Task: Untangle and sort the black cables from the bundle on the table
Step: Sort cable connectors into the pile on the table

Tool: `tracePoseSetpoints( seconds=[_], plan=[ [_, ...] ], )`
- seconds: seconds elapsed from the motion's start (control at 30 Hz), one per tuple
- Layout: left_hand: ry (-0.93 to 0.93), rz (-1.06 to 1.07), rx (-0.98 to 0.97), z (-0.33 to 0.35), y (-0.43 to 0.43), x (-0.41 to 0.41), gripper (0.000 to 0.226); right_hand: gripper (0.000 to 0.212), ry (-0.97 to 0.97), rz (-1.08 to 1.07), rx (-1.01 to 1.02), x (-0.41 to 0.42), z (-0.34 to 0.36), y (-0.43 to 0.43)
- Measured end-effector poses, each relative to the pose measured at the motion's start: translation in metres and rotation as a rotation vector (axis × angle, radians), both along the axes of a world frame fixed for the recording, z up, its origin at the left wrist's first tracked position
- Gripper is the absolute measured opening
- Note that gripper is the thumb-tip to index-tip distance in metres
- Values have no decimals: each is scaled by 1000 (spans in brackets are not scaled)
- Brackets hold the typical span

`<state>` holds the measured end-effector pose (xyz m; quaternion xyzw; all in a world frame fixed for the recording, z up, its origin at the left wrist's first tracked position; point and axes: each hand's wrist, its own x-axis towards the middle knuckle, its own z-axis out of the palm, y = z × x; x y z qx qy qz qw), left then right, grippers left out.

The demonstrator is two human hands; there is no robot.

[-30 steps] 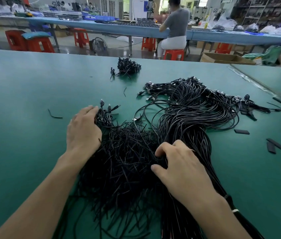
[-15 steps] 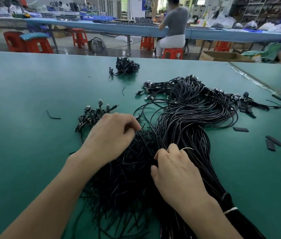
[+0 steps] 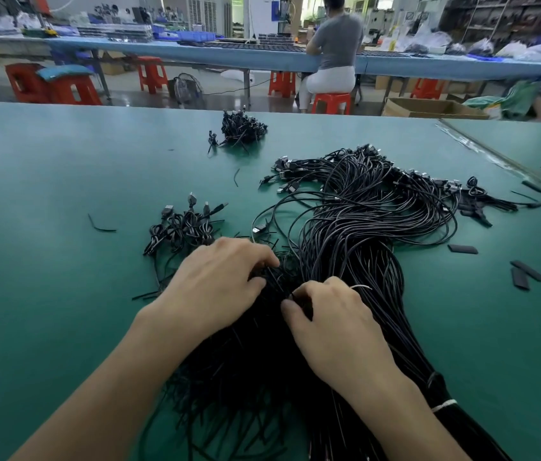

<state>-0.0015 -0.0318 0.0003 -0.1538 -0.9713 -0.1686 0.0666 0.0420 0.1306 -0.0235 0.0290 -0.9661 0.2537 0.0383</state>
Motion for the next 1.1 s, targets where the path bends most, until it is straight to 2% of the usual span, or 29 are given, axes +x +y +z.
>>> tracePoseSetpoints(
  seconds=[0.17, 0.23, 0.37, 0.47, 0.53, 0.67, 0.8, 0.9, 1.0, 1.1],
  plan=[
    [27, -21, -83, -11, 6, -4, 28, 28, -103, 67, -165, -3, 6, 3],
    [34, 5, -66, -14, 6, -5, 27, 36, -60, 66, -153, -2, 5, 4],
    [48, 76, 40, -16, 4, -6, 27, 30, 72, 28, -79, -2, -5, 4],
    [40, 83, 93, -15, 4, -5, 27, 28, 86, 14, 58, 0, -12, 0],
    [27, 72, 103, -14, 3, -3, 31, 24, 96, 2, 64, 0, -14, -3],
    [18, 78, 136, -12, 3, -2, 40, 13, 89, -17, -32, -5, -17, -2],
    [43, 69, 153, -13, 3, -3, 51, 6, 85, -2, -245, -7, -9, 1],
    [61, 62, 174, -13, 3, -4, 52, 18, 134, 139, -415, -3, 14, 2],
    [107, 12, 416, -14, 1, -7, 39, 18, 40, 399, -622, 10, 40, -2],
    [254, 59, 750, -14, -1, -9, 19, 12, 14, 574, -670, 22, 58, -5]
  ],
)
